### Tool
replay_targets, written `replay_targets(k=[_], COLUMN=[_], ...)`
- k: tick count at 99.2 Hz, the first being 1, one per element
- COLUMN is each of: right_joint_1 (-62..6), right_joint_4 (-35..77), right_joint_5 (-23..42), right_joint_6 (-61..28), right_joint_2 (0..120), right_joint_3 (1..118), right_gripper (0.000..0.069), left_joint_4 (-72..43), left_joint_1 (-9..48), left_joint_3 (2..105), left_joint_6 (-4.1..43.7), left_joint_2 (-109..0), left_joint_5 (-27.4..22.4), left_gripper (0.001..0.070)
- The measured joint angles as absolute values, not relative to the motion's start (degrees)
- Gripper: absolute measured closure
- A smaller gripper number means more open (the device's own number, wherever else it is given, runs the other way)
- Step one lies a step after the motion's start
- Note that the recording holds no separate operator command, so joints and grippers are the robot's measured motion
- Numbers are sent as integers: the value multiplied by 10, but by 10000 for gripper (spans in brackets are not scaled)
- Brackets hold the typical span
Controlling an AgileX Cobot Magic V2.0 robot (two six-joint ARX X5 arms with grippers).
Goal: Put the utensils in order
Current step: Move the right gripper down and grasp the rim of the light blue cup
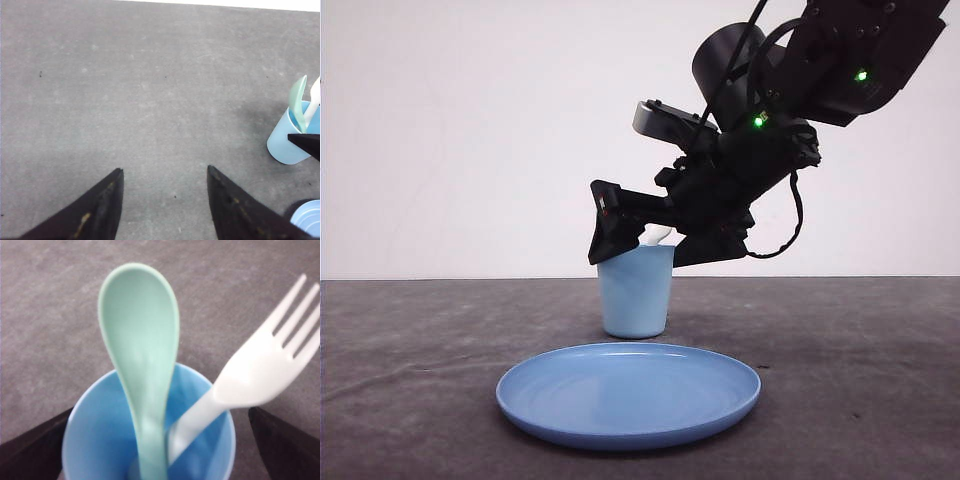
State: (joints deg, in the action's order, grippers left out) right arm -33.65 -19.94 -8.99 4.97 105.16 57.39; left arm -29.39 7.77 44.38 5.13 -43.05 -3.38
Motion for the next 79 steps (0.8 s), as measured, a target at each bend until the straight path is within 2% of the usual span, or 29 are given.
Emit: replay_targets(k=[29,60,79], right_joint_1=[-337,-336,-336], right_joint_4=[-201,-200,-200], right_joint_5=[-91,-102,-108], right_joint_6=[50,50,50], right_joint_2=[1060,1060,1060], right_joint_3=[577,578,578], right_gripper=[15,224,232], left_joint_4=[-294,-294,-294], left_joint_1=[78,78,78], left_joint_3=[444,444,444], left_joint_6=[51,51,51], left_joint_2=[-430,-430,-430], left_joint_5=[-34,-34,-34], left_gripper=[393,393,393])
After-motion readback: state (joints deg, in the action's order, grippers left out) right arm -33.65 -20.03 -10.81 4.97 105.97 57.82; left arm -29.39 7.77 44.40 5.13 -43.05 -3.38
